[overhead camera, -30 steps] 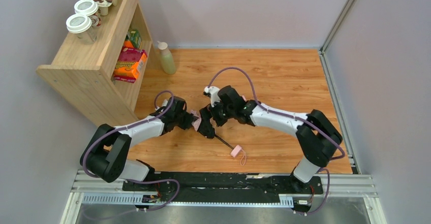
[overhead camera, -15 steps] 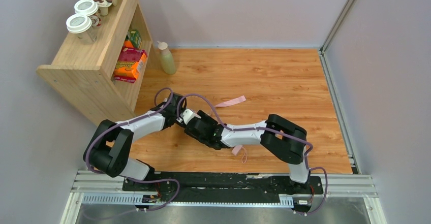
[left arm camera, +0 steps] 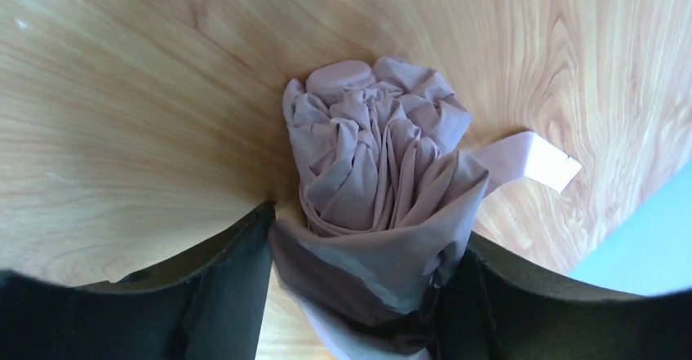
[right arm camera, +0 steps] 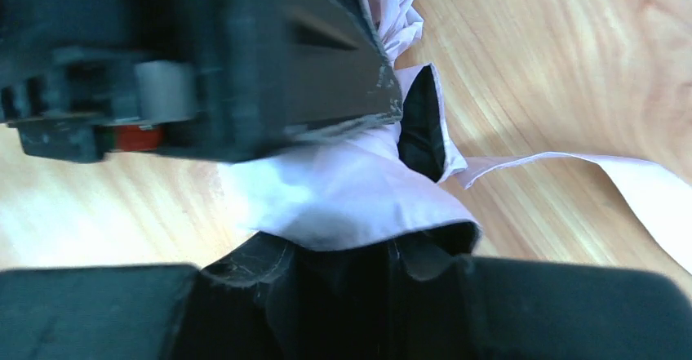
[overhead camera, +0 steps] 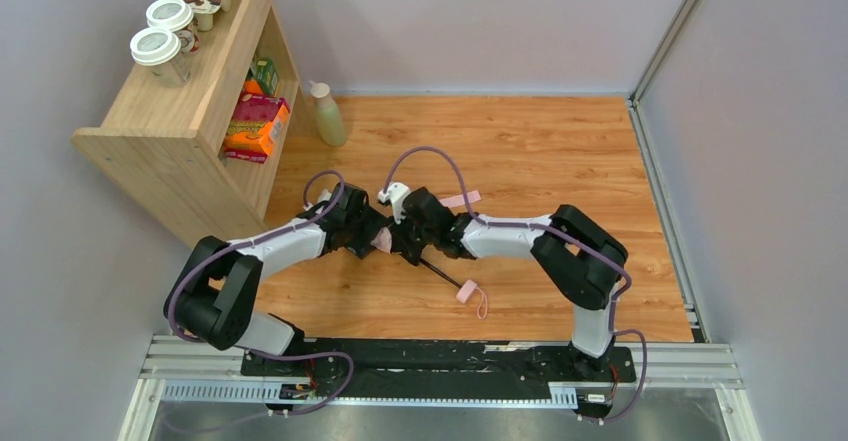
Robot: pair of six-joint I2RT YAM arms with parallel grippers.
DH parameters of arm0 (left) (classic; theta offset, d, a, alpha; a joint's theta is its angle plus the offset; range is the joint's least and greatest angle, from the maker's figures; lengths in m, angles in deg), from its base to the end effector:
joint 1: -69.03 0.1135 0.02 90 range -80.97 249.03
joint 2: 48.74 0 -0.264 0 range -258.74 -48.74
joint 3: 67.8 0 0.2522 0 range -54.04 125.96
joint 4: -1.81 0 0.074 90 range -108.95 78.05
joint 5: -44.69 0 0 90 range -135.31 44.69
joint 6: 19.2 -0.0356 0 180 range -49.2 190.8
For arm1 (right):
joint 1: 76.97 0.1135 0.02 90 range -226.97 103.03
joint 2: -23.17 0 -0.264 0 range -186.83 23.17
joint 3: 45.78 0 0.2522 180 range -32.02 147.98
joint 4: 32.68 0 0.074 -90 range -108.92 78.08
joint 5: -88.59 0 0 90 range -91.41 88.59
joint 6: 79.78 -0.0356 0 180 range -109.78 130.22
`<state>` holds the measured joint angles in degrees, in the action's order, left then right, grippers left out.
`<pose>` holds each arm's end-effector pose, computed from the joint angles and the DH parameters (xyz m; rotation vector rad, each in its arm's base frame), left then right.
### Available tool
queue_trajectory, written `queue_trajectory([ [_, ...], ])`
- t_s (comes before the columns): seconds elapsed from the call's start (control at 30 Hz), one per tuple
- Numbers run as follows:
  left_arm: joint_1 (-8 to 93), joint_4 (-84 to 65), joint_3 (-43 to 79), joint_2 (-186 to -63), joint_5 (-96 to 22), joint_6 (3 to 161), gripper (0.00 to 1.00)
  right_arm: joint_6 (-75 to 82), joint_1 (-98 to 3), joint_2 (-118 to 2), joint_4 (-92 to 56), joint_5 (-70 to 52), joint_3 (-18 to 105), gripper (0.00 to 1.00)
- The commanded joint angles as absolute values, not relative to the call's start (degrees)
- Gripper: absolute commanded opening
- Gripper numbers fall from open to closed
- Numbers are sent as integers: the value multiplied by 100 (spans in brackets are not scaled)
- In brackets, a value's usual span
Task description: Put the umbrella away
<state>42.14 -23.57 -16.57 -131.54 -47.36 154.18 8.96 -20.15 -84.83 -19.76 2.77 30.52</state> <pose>0.2338 -0.1172 0.1515 -1.2969 2.3837 -0.6328 0.2179 0.3284 0.1551 -1.0791 2.1265 0.4078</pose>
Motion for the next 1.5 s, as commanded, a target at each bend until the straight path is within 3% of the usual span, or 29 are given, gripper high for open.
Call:
queue_trajectory([
  [0.0, 4152, -3217, -1835, -12951, -5138, 14771, 72, -119, -3011, -9240, -1601, -2773, 2624, 0],
  [0.13, 4144, -3093, -1871, -13082, -5059, 14744, 72, -630, -3530, -9792, -1743, -4576, 2967, 0],
  [0.3, 4144, -2901, -2160, -13381, -5015, 14999, 69, -1446, -4022, -10391, -1830, -5615, 3319, 0],
  [0.33, 4135, -2717, -2231, -13442, -4980, 15017, 65, -1526, -4058, -10427, -1813, -5721, 3380, 0],
  [0.37, 4126, -2646, -2318, -13478, -4962, 15078, 52, -1553, -4067, -10427, -1760, -5748, 3442, 0],
  [0.4, 4126, -2445, -2380, -13478, -4953, 15183, 46, -1562, -4058, -10392, -1682, -5731, 3520, 0],
  [0.43, 4117, -2339, -2476, -13461, -4910, 15201, 29, -1623, -4058, -10357, -1707, -5740, 3539, 0],
  [0.53, 4117, -2416, -2442, -13364, -4988, 15202, 5, -1458, -4058, -10085, -1357, -5425, 3644, 0],
  [0.57, 4117, -2460, -2434, -13277, -5041, 15193, 3, -1300, -4049, -9936, -1077, -5171, 3723, 4],
  [0.73, 4117, -2811, -2381, -13056, -5129, 15254, 0, -579, -3935, -8743, -310, -3643, 3628, 63],
  [0.83, 4117, -3145, -2188, -13073, -5050, 15298, 0, -219, -3603, -7811, -659, -2597, 3180, 85],
  [0.93, 4117, -3470, -1899, -13153, -4892, 15359, 0, 308, -3049, -7238, -1082, -1525, 2801, 98],
  [1.17, 4126, -4148, -1440, -13680, -4567, 15438, 0, 1267, -1748, -7885, -1655, 919, 3071, 100],
  [1.3, 4126, -4254, -1361, -13750, -4435, 15456, 0, 1487, -1343, -8615, -1839, 2282, 3310, 94],
  [1.37, 4135, -4236, -1379, -13742, -4408, 15491, 0, 1444, -1325, -8905, -2032, 2504, 3337, 86],
  [1.47, 4135, -4245, -1361, -13759, -4399, 15404, 0, 1269, -1368, -9030, -1980, 2532, 3223, 54],
])
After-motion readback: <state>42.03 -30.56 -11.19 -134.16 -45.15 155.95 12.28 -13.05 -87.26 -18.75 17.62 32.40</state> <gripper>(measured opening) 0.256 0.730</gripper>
